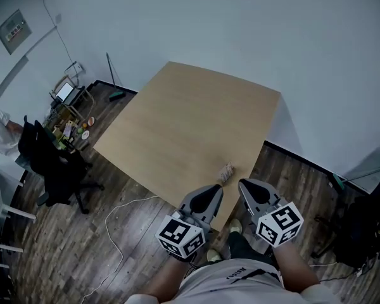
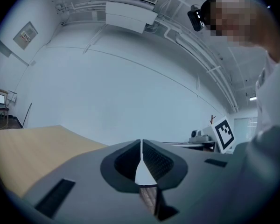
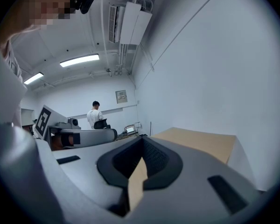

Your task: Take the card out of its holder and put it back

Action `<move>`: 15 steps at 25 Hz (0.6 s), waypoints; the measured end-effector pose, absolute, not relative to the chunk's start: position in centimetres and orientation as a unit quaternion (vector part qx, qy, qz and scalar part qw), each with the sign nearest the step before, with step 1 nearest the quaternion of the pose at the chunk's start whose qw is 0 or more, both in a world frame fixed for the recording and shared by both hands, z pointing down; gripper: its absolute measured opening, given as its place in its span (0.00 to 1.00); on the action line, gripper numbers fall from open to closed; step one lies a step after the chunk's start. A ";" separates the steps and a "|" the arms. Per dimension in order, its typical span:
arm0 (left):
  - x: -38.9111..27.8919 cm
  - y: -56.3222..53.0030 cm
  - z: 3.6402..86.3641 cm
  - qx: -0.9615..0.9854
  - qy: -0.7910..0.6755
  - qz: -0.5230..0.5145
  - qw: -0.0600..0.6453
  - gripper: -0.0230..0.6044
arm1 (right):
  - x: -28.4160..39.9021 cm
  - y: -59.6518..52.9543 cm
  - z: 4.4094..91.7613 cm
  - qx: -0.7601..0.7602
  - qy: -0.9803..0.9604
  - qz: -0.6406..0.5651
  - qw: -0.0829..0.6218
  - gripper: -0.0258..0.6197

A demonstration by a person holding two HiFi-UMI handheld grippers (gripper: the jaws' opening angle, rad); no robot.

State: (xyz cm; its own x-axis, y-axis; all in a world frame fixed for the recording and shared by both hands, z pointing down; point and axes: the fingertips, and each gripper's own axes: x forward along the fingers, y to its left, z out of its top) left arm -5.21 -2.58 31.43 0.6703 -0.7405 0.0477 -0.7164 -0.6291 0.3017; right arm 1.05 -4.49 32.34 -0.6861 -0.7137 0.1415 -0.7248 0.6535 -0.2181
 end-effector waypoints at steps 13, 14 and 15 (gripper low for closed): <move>-5.8 -1.0 31.8 0.897 -0.414 -0.041 0.149 0.08 | 0.9 -2.8 32.2 0.392 -0.911 0.121 0.028 0.06; -5.8 -0.9 31.9 0.897 -0.415 -0.041 0.149 0.08 | 0.9 -2.7 32.3 0.392 -0.911 0.120 0.028 0.06; -5.8 -0.8 32.0 0.897 -0.415 -0.040 0.148 0.08 | 0.9 -2.6 32.5 0.392 -0.912 0.120 0.028 0.06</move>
State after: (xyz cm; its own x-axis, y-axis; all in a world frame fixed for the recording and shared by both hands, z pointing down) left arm -5.77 -0.84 31.98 0.6516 -0.7568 0.0513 -0.7330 -0.6108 0.2993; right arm 0.92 -2.60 32.45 -0.6909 -0.7081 0.1458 -0.7217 0.6637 -0.1966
